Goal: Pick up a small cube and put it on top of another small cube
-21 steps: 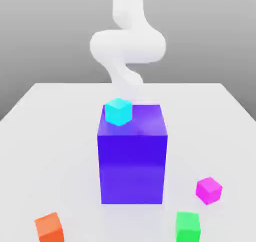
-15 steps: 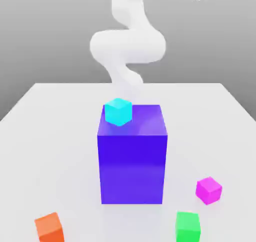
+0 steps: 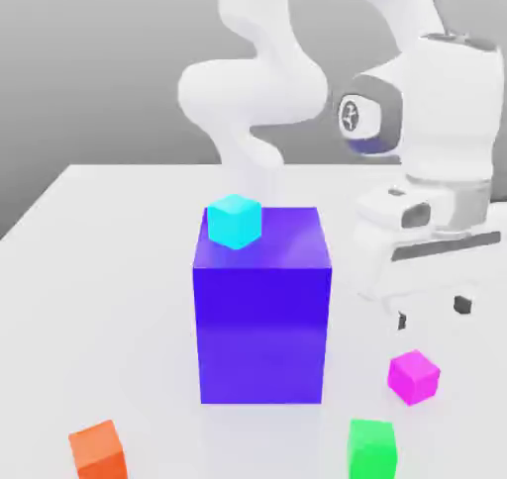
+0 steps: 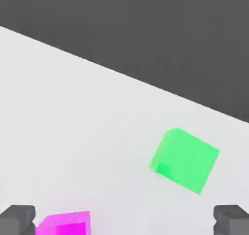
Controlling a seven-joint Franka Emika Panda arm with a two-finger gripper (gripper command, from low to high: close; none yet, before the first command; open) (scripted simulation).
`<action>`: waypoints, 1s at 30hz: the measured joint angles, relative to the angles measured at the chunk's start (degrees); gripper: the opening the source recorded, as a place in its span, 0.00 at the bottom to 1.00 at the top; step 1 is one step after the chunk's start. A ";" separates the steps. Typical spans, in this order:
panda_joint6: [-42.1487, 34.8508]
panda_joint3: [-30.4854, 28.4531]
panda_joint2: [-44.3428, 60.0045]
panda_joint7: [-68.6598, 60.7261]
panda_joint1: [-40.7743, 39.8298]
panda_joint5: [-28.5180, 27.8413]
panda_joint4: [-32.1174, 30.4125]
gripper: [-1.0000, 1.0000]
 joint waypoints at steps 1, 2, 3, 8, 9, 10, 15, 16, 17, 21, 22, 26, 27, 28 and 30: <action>1.11 0.26 2.07 0.38 0.69 -0.28 -0.81 0.50; 2.37 0.12 4.16 1.07 1.25 -1.05 -1.21 0.50; 3.79 -0.90 6.24 1.87 2.34 -2.05 -1.18 0.50; 11.47 -8.47 16.46 7.82 8.48 -9.75 0.75 0.00; 11.47 -8.47 16.46 7.82 8.48 -9.75 0.75 0.00; 11.47 -8.47 16.46 7.83 8.48 -9.76 0.75 0.00; 11.81 -8.84 16.84 8.14 8.82 -10.10 0.82 0.00; 10.81 -7.83 15.52 7.29 8.06 -8.97 0.51 0.00; 9.51 -6.43 13.82 6.21 6.97 -7.58 0.11 0.00; 3.35 -2.42 6.07 0.74 4.12 -0.73 -1.34 0.00; 1.59 -2.67 5.53 -0.99 3.03 0.18 -0.08 0.00; -5.84 -5.51 5.60 -8.74 -1.98 2.73 7.56 0.00; -7.66 -6.26 5.78 -10.72 -3.30 3.33 9.58 0.00; -8.45 -6.90 6.48 -12.01 -4.22 3.55 11.09 0.00; -6.63 -7.88 9.62 -12.23 -4.61 2.69 12.38 0.00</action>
